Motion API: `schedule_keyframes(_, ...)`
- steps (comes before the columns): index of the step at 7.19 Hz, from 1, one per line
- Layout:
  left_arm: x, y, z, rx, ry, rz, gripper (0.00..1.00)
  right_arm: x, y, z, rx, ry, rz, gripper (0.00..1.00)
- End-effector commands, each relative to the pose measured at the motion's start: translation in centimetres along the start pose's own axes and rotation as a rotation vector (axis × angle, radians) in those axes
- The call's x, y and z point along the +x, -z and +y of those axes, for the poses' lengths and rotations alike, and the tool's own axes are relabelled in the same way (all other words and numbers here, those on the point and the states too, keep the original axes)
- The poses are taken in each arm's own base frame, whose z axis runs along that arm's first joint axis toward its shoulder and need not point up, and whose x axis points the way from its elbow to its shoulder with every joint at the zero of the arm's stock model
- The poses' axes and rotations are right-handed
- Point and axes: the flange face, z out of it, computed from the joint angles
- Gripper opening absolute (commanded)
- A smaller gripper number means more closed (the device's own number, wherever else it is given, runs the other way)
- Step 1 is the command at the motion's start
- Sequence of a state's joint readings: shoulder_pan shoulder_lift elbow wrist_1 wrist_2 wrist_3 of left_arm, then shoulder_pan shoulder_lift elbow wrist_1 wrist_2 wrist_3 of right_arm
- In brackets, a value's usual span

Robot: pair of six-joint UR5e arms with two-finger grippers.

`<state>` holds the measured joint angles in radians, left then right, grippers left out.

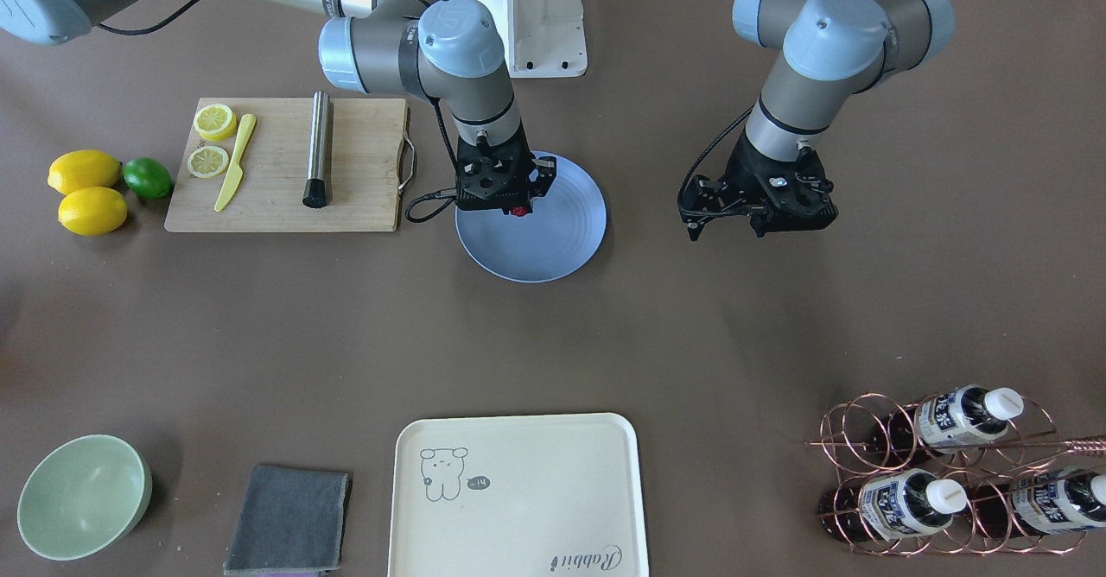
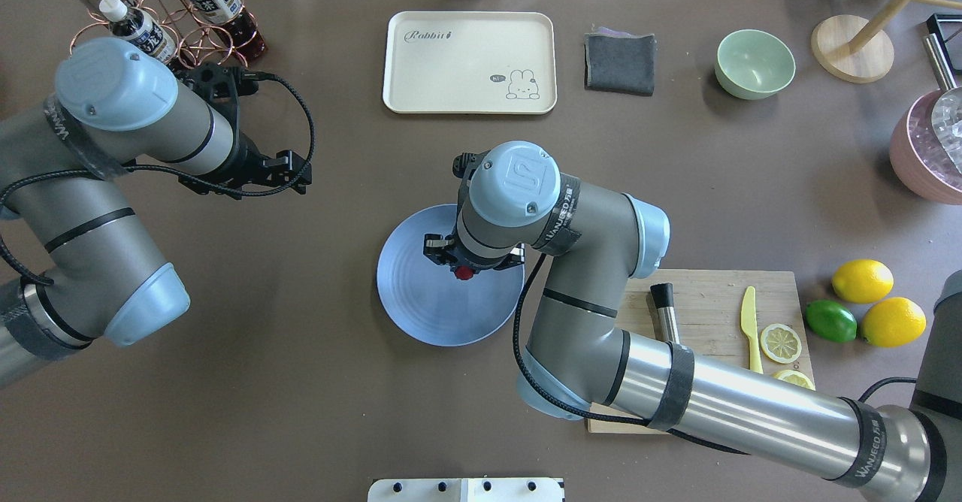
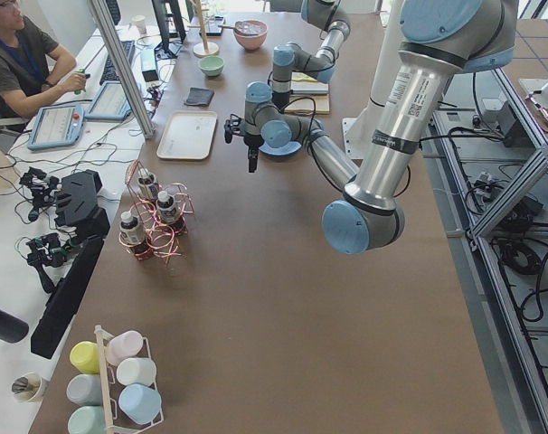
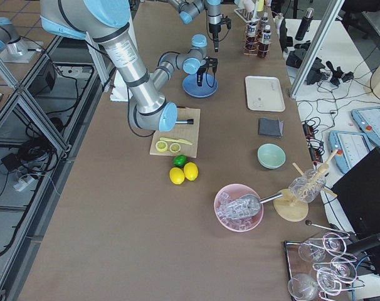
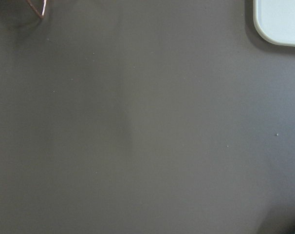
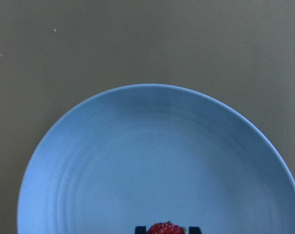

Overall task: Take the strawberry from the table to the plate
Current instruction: 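Lower the strawberry onto the plate and open the right gripper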

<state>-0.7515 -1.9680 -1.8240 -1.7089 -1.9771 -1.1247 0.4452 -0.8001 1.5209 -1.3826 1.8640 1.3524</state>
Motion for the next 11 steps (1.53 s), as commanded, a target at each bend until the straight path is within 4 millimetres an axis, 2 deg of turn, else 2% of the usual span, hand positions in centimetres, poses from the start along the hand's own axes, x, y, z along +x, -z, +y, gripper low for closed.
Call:
schedule_keyframes(1,-0.2,-0.2,0.1,-0.003,0.002,-0.004,0.97,-0.9,-0.8,0.7,0.032,0.011,0.010,0.00)
schedule_keyframes(3,0.0,-0.2,0.1,-0.004,0.004,-0.002,0.97,-0.4,-3.1,0.4,0.037,0.017,-0.009,0.00)
schedule_keyframes(4,0.1,-0.3,0.3,-0.006,0.005,-0.002,0.97,-0.4,-3.1,0.4,0.036,0.015,-0.010,0.01)
schedule_keyframes(5,0.1,-0.3,0.3,-0.007,0.004,0.000,0.97,-0.4,-3.0,0.3,0.036,0.018,-0.013,0.99)
schedule_keyframes(6,0.2,-0.1,0.2,-0.004,0.004,0.002,0.97,-0.6,-1.1,-0.8,0.043,0.015,-0.039,1.00)
schedule_keyframes(7,0.0,0.3,0.1,0.000,0.007,0.005,0.97,0.0,1.8,-2.9,0.014,-0.006,-0.072,1.00)
schedule_keyframes(8,-0.6,1.1,-0.6,0.006,0.014,0.003,0.97,2.4,4.8,-5.8,-0.010,-0.035,-0.104,1.00)
schedule_keyframes(9,-2.2,2.8,-1.4,-0.007,0.041,0.005,0.97,7.3,8.3,-8.4,-0.026,-0.049,-0.100,1.00)
schedule_keyframes(10,-4.3,5.2,-2.5,-0.001,0.028,0.011,0.97,13.1,12.4,-11.0,-0.044,0.000,-0.091,1.00)
schedule_keyframes(11,-7.4,6.7,-3.6,-0.003,-0.005,-0.011,0.97,20.4,16.6,-13.1,-0.055,0.027,-0.079,1.00)
